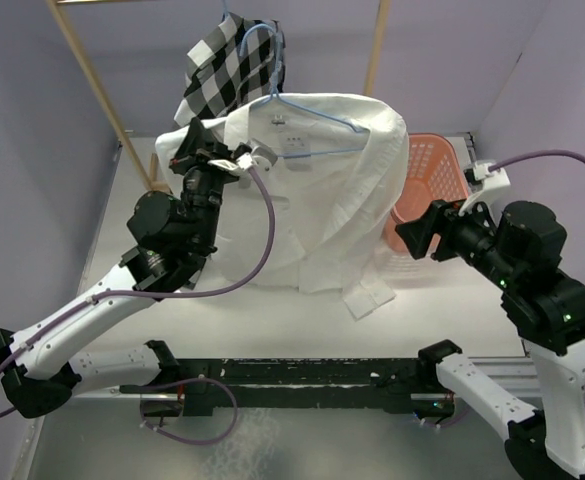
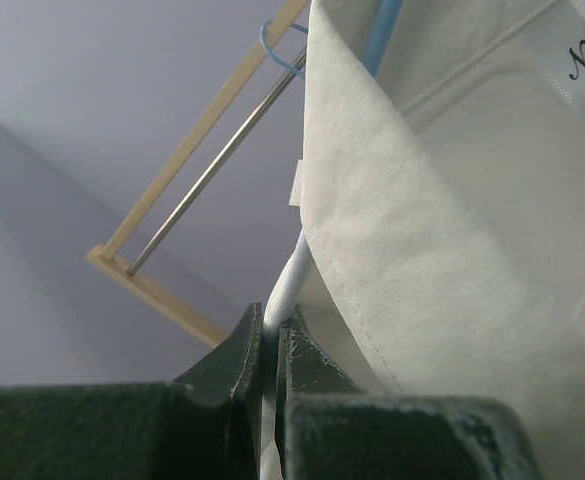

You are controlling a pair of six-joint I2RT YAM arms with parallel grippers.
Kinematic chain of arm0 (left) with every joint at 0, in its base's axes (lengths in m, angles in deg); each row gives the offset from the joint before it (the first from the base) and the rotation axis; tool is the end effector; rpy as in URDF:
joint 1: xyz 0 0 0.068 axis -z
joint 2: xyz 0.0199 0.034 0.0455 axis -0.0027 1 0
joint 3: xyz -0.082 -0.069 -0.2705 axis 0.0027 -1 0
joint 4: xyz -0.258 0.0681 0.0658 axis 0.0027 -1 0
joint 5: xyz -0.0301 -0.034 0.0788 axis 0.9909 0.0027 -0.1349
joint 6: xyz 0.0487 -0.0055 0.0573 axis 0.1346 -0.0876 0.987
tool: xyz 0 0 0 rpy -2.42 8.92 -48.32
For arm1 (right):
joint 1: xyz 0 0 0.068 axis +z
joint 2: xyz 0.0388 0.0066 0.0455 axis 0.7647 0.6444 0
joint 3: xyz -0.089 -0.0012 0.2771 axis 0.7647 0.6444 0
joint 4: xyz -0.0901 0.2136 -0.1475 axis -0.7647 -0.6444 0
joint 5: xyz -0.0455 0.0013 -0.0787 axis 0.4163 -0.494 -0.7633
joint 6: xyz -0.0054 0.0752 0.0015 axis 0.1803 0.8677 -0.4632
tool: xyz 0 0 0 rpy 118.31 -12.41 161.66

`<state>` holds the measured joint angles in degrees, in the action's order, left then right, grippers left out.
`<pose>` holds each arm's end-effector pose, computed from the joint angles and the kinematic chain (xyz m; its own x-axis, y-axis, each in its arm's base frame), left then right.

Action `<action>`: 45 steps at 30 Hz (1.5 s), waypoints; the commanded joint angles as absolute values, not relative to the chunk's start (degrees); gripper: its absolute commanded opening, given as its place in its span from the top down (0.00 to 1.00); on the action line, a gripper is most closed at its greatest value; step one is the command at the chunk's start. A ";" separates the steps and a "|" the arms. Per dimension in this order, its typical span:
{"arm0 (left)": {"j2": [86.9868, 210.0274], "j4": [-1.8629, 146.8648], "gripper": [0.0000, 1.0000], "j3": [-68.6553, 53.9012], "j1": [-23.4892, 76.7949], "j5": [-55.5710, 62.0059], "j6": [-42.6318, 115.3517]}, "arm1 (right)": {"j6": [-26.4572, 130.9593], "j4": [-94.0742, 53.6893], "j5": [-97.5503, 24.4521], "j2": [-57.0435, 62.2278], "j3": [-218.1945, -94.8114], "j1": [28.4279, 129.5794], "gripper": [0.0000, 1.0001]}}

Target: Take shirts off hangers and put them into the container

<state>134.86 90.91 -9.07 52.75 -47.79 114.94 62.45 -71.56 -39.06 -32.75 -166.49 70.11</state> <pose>0.1793 -0.1634 0.5202 0.3217 0.6921 -0.6461 -0.1856 0.7152 0.6738 0.1081 0.0458 0.4995 -0.3126 0.1955 -0.9296 -0.3503 0.8859 0.3041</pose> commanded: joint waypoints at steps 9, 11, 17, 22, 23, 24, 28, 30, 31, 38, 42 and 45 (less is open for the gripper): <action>128.88 81.86 1.00 -10.16 53.02 -38.86 100.19 | 60.17 -44.76 -37.15 -35.31 -155.97 70.00 0.35; 128.91 81.34 1.00 -10.41 53.05 -38.65 99.73 | 60.67 -42.65 -36.53 -35.17 -154.45 70.00 0.36; 129.10 80.99 1.00 -11.37 53.07 -37.70 97.88 | 63.66 -36.15 -34.02 -34.58 -150.13 70.00 0.37; 130.21 83.34 1.00 -12.69 53.23 -37.71 97.79 | 65.53 -34.02 -31.59 -33.40 -149.06 70.00 0.60; 130.68 83.92 1.00 -13.01 53.23 -37.80 97.82 | 65.42 -35.18 -31.41 -32.76 -149.84 70.00 0.75; 131.40 84.32 1.00 -13.20 53.19 -38.08 98.22 | 65.09 -37.30 -31.60 -32.12 -151.01 70.00 0.94; 134.96 85.97 1.00 -13.51 53.25 -41.10 100.39 | 62.85 -49.64 -37.82 -31.19 -156.95 70.00 1.00; 136.09 86.48 1.00 -13.76 53.26 -42.27 101.04 | 61.88 -58.57 -43.20 -31.66 -160.47 70.00 1.00; 136.44 86.59 1.00 -13.97 53.23 -42.70 101.41 | 61.80 -62.29 -47.33 -31.77 -162.60 70.00 1.00; 133.70 86.84 1.00 -19.01 53.11 -43.64 102.48 | 61.23 -75.57 -62.59 -31.53 -172.13 70.00 1.00; 127.12 86.28 1.00 -24.34 53.13 -38.39 102.50 | 60.28 -75.99 -66.71 -31.24 -172.63 70.00 1.00; 120.27 85.90 1.00 -28.34 53.09 -33.01 100.39 | 59.87 -75.67 -65.90 -30.90 -172.14 70.00 1.00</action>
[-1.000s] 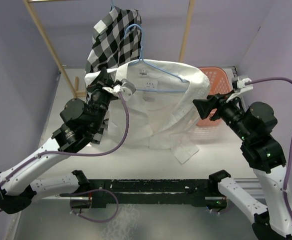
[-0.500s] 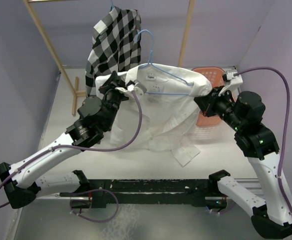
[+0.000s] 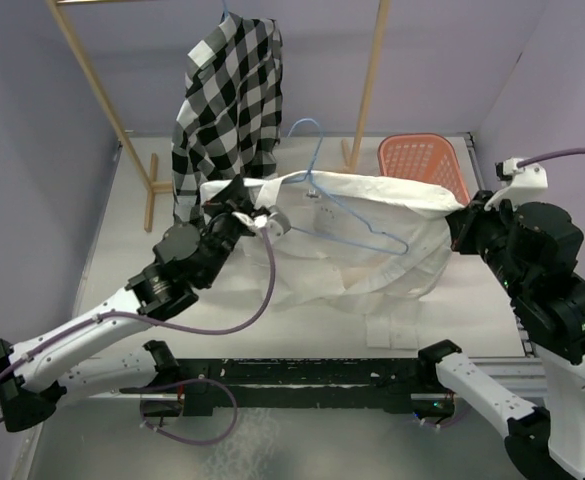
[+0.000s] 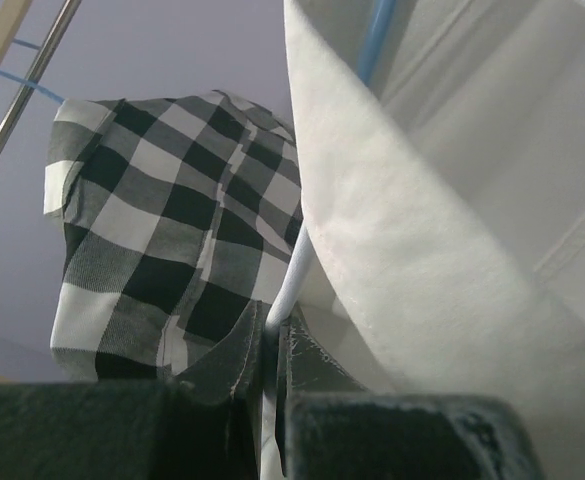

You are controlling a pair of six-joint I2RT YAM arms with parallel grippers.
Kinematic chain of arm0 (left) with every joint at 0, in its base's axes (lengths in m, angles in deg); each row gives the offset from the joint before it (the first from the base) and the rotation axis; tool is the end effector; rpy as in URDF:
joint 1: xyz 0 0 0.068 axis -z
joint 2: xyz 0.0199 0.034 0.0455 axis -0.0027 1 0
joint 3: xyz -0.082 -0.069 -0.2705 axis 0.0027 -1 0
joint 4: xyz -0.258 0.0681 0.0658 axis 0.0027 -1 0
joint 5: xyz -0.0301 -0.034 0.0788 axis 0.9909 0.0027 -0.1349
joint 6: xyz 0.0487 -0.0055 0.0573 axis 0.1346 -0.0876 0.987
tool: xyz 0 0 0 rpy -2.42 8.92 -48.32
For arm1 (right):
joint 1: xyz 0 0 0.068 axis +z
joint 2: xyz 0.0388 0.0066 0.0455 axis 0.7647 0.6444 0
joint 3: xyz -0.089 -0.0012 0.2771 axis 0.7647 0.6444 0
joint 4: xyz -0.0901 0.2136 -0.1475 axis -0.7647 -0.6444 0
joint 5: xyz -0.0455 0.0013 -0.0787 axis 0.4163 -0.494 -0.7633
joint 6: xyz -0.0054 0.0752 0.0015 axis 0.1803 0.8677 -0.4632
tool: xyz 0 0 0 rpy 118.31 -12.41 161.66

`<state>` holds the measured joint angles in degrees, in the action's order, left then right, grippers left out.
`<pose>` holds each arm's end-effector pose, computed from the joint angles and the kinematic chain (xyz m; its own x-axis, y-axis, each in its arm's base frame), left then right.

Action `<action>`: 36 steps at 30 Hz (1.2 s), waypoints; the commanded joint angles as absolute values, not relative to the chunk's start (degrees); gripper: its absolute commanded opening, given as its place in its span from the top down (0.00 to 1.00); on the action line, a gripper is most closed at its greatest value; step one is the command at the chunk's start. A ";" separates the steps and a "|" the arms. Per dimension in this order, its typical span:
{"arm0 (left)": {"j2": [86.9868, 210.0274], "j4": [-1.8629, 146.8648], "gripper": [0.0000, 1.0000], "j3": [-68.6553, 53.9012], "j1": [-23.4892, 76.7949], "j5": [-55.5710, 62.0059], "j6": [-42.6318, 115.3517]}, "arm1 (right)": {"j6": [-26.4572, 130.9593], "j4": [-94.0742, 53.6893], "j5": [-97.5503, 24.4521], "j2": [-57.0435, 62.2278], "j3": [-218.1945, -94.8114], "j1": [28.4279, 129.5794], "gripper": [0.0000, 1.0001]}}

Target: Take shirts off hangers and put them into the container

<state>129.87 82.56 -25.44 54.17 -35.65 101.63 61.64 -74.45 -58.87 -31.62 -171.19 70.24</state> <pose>0.1753 -0.1863 0.4192 0.3809 0.6558 -0.6518 0.1596 0.6477 0.7450 0.1053 0.0218 0.5148 -0.2069 0.2113 -0.9553 -0.0478 0.9731 0.2256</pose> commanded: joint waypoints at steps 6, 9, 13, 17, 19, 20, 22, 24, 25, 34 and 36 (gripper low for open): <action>114.28 85.67 1.00 -32.02 52.95 -26.26 97.98 | 58.93 -75.36 -55.43 -29.06 -170.51 70.00 1.00; 116.08 86.46 1.00 -31.62 52.90 -25.70 97.20 | 58.64 -75.76 -46.27 -27.83 -170.05 70.01 0.89; 120.26 86.73 1.00 -30.64 52.97 -25.77 96.08 | 57.88 -76.81 -43.95 -28.31 -171.00 70.00 0.43; 123.50 86.94 1.00 -30.48 52.91 -25.61 95.11 | 58.97 -78.99 -42.54 -31.54 -174.09 70.00 0.45; 124.55 87.29 1.00 -30.98 52.80 -24.25 93.91 | 58.90 -79.89 -39.97 -32.26 -176.07 69.96 0.45; 124.85 87.80 1.00 -31.63 52.80 -23.23 93.51 | 58.79 -79.92 -38.49 -32.59 -176.62 70.00 0.44; 125.31 89.02 1.00 -32.79 52.73 -21.27 92.69 | 58.60 -78.91 -33.03 -32.70 -176.47 70.00 0.44; 125.46 90.23 1.00 -33.62 52.80 -19.43 91.67 | 57.94 -77.25 -26.96 -32.30 -175.01 70.00 0.44; 125.50 90.73 1.00 -34.02 52.78 -18.42 91.39 | 57.50 -75.85 -24.22 -31.92 -173.69 69.98 0.44; 126.37 93.83 1.00 -34.34 52.80 -12.33 85.75 | 58.11 -66.97 -14.45 -30.75 -164.64 70.00 0.51; 127.03 93.70 1.00 -34.10 52.73 -11.65 85.14 | 58.08 -66.24 -12.69 -30.63 -164.31 70.00 0.52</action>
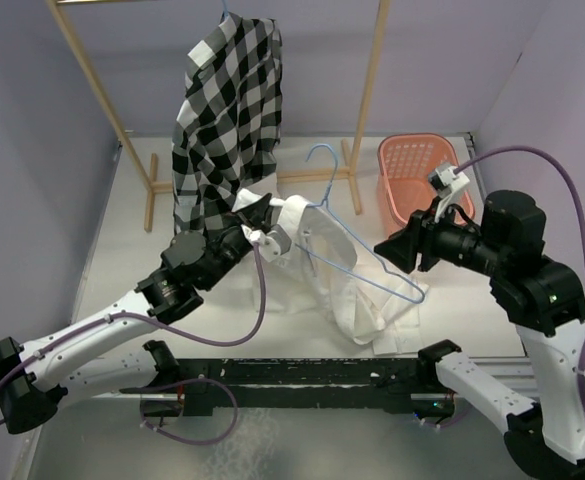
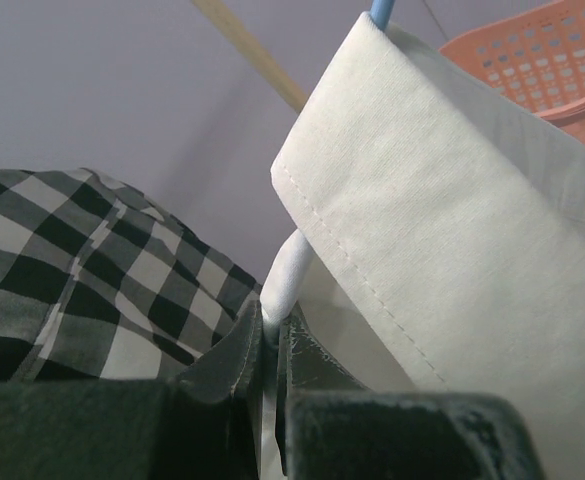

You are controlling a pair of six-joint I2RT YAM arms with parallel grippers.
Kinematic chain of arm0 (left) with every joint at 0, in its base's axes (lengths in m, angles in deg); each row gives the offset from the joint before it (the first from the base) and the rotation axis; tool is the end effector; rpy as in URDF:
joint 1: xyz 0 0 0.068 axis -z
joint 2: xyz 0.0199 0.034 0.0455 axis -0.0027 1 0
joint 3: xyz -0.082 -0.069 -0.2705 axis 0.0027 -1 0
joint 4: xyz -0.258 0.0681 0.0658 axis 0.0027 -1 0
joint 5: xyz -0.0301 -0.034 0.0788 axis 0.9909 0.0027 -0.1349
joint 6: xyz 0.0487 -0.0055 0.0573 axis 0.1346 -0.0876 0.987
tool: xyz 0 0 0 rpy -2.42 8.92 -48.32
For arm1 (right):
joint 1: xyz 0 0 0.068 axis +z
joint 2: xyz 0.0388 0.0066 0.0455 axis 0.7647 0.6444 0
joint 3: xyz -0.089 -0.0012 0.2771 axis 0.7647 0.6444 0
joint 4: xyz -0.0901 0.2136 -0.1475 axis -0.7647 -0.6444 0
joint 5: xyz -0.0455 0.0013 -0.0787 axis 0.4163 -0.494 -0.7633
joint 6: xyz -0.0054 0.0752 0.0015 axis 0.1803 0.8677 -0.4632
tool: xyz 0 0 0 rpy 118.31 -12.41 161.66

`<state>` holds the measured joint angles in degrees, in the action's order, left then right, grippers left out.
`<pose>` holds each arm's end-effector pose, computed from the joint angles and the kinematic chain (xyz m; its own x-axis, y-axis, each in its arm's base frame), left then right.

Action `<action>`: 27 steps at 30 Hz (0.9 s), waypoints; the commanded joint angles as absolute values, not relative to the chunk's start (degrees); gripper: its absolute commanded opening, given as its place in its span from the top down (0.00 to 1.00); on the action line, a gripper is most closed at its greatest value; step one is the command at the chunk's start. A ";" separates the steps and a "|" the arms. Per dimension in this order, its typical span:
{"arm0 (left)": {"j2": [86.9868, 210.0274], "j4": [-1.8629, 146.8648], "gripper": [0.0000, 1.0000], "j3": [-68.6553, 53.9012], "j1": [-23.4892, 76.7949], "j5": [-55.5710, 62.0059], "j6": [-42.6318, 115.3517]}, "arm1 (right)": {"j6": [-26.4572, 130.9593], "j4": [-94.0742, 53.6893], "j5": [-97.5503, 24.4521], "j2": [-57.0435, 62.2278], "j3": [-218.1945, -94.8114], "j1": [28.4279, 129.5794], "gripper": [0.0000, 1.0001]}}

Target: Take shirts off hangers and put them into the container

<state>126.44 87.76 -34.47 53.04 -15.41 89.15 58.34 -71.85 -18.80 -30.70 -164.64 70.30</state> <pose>0.1607 -0.1934 0.3841 0.5179 0.3895 -0.7616 0.4467 0.6362 0.6291 0.1129 0.0710 0.4869 -0.4125 0.0618 -0.9089 -0.6246 0.7071 0.3315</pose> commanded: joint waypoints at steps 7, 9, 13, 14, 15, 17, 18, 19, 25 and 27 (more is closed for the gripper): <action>129.28 91.81 1.00 -32.97 52.80 -11.30 84.33 | 58.82 -66.41 -12.68 -31.39 -165.37 70.00 0.53; 129.60 90.96 1.00 -32.76 52.79 -11.20 84.54 | 58.84 -66.68 -14.38 -31.65 -165.75 70.00 0.54; 130.19 90.82 1.00 -32.47 52.78 -11.45 84.51 | 59.02 -66.06 -13.09 -31.53 -165.39 70.00 0.54; 130.41 90.90 1.00 -32.40 52.80 -11.46 84.51 | 58.98 -65.81 -12.27 -31.29 -165.16 70.00 0.54; 130.60 91.00 1.00 -32.37 52.72 -11.39 84.46 | 59.03 -65.62 -11.49 -31.05 -165.01 70.00 0.55; 130.86 91.05 1.00 -32.19 52.72 -11.22 84.29 | 59.09 -65.33 -10.63 -30.75 -164.52 70.00 0.55; 130.85 91.05 1.00 -32.14 52.78 -11.08 84.18 | 59.06 -65.34 -10.72 -30.61 -164.27 70.00 0.55; 130.78 91.05 1.00 -32.17 52.76 -10.95 84.15 | 58.94 -65.27 -10.91 -30.46 -163.99 70.00 0.55; 130.97 91.16 1.00 -31.94 52.74 -11.04 83.97 | 59.13 -64.56 -9.77 -29.75 -162.43 70.00 0.57; 131.19 91.24 1.00 -31.81 52.79 -10.87 83.81 | 58.92 -64.71 -9.08 -29.25 -162.19 70.00 0.57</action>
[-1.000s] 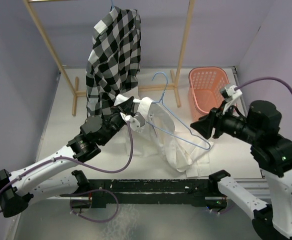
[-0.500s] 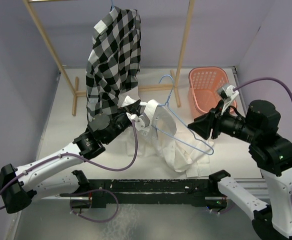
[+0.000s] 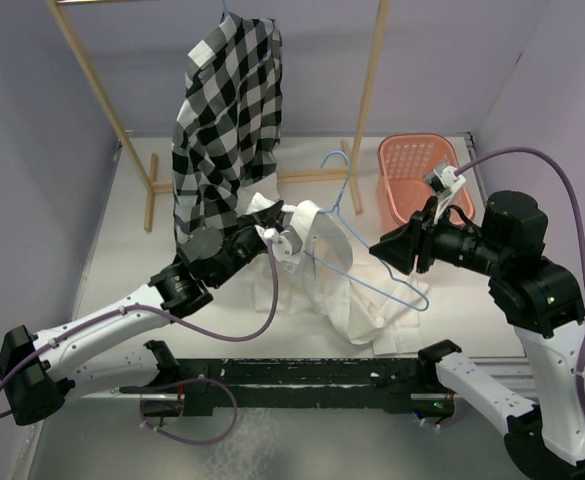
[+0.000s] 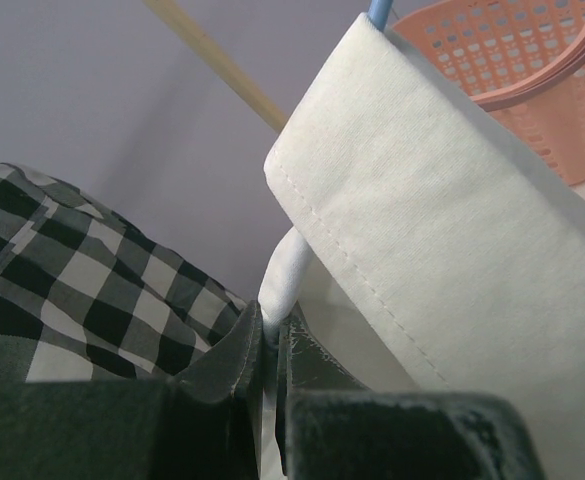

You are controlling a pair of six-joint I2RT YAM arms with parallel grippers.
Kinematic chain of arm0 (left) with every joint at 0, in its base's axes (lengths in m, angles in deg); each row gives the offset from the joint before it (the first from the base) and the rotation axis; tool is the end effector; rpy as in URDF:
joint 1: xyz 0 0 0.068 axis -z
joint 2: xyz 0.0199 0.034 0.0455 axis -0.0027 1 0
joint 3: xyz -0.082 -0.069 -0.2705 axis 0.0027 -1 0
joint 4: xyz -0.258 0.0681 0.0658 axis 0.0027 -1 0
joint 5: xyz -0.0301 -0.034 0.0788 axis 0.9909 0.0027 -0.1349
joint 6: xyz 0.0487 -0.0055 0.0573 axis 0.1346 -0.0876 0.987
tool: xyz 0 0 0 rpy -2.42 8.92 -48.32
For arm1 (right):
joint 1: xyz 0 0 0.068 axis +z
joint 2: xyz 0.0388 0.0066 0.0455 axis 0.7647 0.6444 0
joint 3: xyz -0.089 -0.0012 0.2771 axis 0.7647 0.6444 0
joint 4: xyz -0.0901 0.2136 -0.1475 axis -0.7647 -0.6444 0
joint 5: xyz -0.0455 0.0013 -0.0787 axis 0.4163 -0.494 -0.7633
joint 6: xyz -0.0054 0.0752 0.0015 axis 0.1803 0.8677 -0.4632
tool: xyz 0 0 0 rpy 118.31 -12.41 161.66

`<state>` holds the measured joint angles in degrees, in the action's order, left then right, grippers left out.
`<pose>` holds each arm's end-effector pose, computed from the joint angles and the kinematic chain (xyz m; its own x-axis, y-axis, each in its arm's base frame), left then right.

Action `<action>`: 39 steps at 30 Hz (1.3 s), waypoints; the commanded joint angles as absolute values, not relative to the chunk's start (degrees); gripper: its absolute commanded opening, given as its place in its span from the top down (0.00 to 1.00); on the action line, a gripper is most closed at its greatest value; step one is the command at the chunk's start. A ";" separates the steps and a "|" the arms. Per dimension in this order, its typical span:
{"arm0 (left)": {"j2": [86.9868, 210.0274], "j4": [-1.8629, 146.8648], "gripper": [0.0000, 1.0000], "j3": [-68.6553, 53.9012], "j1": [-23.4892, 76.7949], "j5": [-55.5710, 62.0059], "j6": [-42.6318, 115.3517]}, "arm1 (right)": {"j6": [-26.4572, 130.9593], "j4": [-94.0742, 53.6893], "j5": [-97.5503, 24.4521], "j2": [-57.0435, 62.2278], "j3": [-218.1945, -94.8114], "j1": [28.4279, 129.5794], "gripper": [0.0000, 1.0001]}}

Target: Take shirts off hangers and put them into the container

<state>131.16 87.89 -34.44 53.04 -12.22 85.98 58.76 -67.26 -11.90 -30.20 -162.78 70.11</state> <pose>0.1712 -0.2130 0.3647 0.4788 0.3803 -0.7912 0.5346 0.5886 0.6065 0.1181 0.0796 0.4870 -0.4010 0.0599 -0.9141 -0.7052 0.6168 0.3497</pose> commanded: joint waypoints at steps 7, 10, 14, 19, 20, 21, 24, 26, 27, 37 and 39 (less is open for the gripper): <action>132.41 91.04 1.00 -31.02 52.79 -10.95 83.45 | 59.20 -64.50 -7.87 -29.13 -161.47 70.00 0.63; 132.86 90.45 1.00 -30.20 52.78 -10.84 82.90 | 59.07 -64.76 -7.42 -28.72 -161.23 70.00 0.65; 132.95 90.39 1.00 -29.94 52.74 -10.69 82.68 | 58.82 -65.03 -7.29 -28.41 -160.83 70.00 0.68; 132.91 90.52 1.00 -29.89 52.80 -10.53 82.67 | 58.86 -65.01 -7.00 -28.16 -160.35 70.00 0.78; 132.83 90.52 1.00 -29.89 52.77 -10.52 82.66 | 58.81 -65.15 -7.13 -28.07 -160.31 70.00 0.82; 132.86 90.52 1.00 -29.91 52.80 -10.56 82.73 | 58.85 -65.23 -7.23 -28.01 -160.40 70.00 0.86; 132.78 90.43 1.00 -30.00 52.73 -10.71 82.62 | 58.96 -65.34 -8.21 -28.04 -160.43 70.00 1.00; 132.76 90.33 1.00 -30.01 52.79 -10.87 82.43 | 59.09 -65.53 -9.01 -28.14 -160.58 70.00 1.00; 132.78 90.39 1.00 -29.98 52.78 -10.97 82.21 | 59.06 -65.63 -9.32 -28.13 -160.63 70.00 1.00; 133.29 81.62 0.01 -24.62 52.80 -13.89 77.47 | 56.72 -79.24 -23.90 -26.91 -170.28 70.00 1.00; 132.79 77.01 0.01 -22.37 52.78 -12.58 76.30 | 55.96 -84.10 -26.49 -26.53 -172.80 70.00 1.00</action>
<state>134.05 82.76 -28.15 52.93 -13.45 79.97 58.26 -75.30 -18.08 -26.79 -166.06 70.11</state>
